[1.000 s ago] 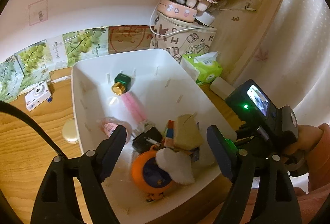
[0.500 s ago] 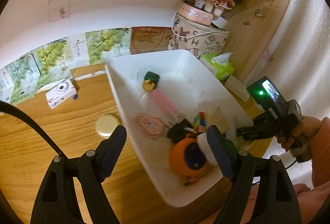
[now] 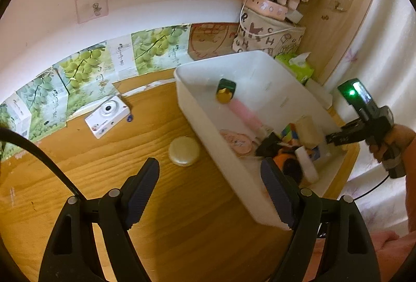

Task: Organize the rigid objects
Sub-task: 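Move the left tool down to the round beige tin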

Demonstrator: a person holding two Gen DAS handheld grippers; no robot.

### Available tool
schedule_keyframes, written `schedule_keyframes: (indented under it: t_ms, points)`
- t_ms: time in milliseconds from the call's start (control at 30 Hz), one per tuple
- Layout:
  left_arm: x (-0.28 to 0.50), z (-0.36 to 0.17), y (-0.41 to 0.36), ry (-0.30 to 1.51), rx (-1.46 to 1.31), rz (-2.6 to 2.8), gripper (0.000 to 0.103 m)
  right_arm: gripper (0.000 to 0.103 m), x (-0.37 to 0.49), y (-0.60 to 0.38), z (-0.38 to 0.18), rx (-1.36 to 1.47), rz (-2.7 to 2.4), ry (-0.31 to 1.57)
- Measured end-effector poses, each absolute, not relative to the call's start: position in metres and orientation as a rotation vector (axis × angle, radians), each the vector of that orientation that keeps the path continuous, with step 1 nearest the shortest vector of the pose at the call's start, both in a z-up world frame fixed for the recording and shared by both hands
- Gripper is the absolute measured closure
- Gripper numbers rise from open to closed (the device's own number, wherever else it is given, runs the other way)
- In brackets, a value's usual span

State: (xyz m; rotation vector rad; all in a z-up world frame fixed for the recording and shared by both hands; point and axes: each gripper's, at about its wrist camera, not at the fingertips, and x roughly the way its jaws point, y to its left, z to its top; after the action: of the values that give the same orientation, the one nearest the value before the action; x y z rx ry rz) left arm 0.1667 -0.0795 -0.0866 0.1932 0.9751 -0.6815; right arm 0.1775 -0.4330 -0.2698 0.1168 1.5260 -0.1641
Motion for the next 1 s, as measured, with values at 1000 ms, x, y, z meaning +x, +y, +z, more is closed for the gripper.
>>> schedule_keyframes:
  t_ms: [1000]
  points:
    - [0.246,-0.205,-0.113,1.169,0.548,-0.924,0.015,0.085,0.187,-0.426,-0.257,0.139,-0.325,1.522]
